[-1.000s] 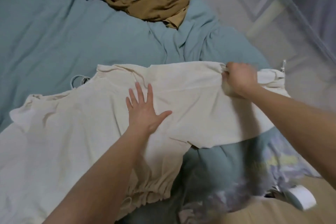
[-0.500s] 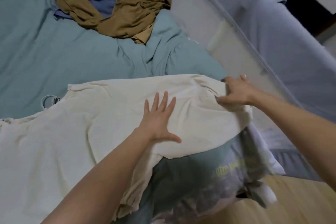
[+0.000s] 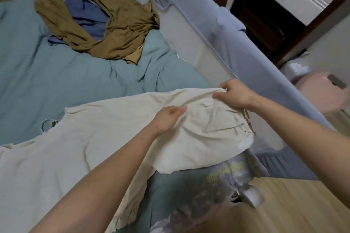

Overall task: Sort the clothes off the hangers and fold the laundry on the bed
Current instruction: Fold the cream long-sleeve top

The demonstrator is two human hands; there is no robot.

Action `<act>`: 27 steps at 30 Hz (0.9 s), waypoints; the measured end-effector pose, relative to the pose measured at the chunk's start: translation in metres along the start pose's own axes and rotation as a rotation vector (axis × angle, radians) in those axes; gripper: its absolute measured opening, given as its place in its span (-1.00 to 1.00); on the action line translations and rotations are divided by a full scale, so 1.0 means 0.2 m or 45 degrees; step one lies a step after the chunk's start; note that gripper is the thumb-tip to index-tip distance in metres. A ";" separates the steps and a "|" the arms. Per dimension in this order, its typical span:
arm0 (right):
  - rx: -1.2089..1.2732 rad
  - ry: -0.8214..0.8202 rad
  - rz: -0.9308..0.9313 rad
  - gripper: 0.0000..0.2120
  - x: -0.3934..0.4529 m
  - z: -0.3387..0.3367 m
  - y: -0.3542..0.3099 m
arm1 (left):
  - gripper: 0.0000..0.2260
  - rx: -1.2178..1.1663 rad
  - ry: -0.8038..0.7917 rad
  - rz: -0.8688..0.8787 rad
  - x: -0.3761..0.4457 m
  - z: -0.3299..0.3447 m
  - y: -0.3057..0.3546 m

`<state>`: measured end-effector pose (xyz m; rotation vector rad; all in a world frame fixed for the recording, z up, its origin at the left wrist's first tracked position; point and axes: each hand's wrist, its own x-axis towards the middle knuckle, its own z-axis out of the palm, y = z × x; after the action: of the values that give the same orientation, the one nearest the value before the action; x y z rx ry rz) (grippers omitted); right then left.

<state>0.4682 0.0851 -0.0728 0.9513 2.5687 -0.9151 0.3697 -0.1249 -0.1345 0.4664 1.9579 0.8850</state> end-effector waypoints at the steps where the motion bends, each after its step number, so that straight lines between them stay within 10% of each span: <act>1: 0.154 -0.062 0.046 -0.76 -0.02 -0.02 -0.04 | -0.66 -0.330 -0.046 -0.070 -0.04 0.01 0.11; 4: 0.597 -0.223 0.155 -0.80 -0.10 -0.05 -0.15 | -0.57 -0.884 -0.168 -0.204 -0.15 0.02 0.31; 21: 1.131 -1.263 0.004 -0.72 -0.54 0.70 -1.37 | -0.56 -1.185 0.397 -0.146 -1.14 -0.67 -0.39; 27: 0.690 -0.851 -0.436 -0.75 -0.78 1.13 -1.79 | -0.69 -1.372 0.698 -0.229 -1.56 -0.89 -0.85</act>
<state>0.3548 -0.3469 -0.0112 0.2119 1.9514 -1.7282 0.3837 -0.5051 -0.0196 -0.6239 1.6004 1.8780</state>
